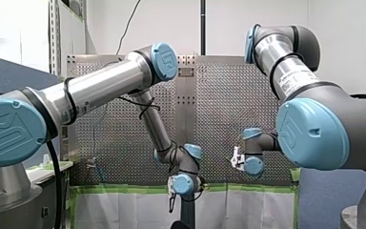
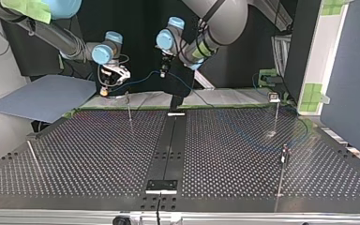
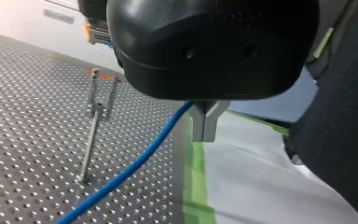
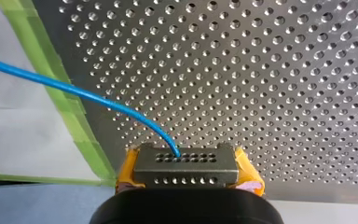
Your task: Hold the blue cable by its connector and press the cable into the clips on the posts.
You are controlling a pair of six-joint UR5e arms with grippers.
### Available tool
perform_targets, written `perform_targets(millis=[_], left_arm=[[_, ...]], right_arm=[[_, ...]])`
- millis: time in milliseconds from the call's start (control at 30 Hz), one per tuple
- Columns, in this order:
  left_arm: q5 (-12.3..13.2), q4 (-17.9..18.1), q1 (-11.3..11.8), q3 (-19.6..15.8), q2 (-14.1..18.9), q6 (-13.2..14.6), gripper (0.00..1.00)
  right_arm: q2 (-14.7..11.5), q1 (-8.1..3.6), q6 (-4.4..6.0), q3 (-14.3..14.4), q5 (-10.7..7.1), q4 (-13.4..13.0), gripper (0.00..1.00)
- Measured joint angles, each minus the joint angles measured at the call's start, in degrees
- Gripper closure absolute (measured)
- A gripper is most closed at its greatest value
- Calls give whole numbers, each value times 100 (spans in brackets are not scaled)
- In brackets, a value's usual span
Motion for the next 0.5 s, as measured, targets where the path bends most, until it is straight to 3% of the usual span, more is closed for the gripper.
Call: perform_targets(millis=[200, 333, 500], left_arm=[[-183, -193, -167, 270, -1, -238, 100], [-350, -363, -266, 446, -10, -173, 100], [-594, -612, -323, 695, -150, -96, 100]], right_arm=[[277, -163, -93, -28, -263, -248, 100], [474, -266, -103, -31, -338, -350, 100], [516, -374, -112, -35, -417, -385, 100]])
